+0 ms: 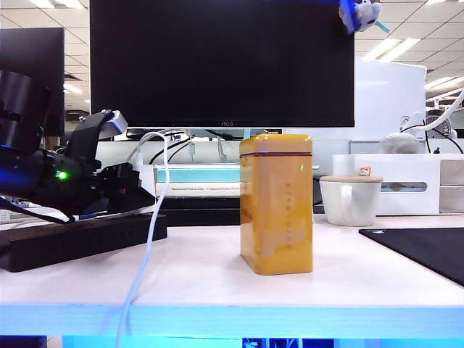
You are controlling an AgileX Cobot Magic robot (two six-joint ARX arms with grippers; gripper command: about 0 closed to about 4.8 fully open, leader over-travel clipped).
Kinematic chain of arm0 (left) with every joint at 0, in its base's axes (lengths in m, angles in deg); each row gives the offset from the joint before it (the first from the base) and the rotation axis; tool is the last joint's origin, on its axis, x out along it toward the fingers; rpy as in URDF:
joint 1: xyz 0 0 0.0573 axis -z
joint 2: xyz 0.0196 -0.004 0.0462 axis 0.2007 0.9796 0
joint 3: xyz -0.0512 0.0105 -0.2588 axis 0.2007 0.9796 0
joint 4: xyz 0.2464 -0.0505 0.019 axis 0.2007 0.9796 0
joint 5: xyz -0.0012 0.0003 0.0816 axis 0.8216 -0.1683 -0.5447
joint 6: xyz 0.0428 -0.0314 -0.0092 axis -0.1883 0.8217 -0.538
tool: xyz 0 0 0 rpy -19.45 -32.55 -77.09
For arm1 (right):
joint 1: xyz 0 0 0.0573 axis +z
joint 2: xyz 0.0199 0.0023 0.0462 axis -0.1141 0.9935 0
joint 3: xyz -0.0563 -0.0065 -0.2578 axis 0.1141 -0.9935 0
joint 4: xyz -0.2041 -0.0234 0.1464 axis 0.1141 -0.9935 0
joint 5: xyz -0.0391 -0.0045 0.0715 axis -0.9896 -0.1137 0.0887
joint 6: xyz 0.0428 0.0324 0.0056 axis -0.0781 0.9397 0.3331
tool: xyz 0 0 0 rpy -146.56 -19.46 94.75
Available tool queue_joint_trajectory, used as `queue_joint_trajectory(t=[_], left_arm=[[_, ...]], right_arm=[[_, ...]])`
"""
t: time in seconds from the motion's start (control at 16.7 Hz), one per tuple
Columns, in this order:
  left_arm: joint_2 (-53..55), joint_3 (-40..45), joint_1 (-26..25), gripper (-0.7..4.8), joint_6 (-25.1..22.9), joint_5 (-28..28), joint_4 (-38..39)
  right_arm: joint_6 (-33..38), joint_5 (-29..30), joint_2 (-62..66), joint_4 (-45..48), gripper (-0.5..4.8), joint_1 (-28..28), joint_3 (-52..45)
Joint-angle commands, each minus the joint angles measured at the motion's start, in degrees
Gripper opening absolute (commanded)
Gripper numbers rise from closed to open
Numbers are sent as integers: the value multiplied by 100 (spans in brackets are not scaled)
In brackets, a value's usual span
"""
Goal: Plug the white charger into the left socket.
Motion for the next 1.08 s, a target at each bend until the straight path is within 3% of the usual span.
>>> queue_joint_trajectory(t=[0.06, 0.18, 0.36, 0.6, 0.78, 1.08], left_arm=[[57, 72, -28, 151, 76, -98, 514], [57, 72, -24, 149, -11, -87, 955], [35, 63, -20, 149, -105, 295, 780], [13, 57, -17, 149, -177, 1292, 767], [13, 57, -17, 149, -289, 1366, 769], [13, 55, -15, 149, -466, 2127, 765]], right_arm=[[-643, -494, 188, 160, -6, 310, 20], [-1102, -1032, 330, 278, -6, 546, 22], [-1858, -2164, 476, 297, -6, 817, 22], [-2105, -2260, 990, 361, -6, 887, 22], [-2166, -2249, 1257, 446, -6, 942, 35], [-2402, -2234, 1596, 546, -6, 1043, 345]])
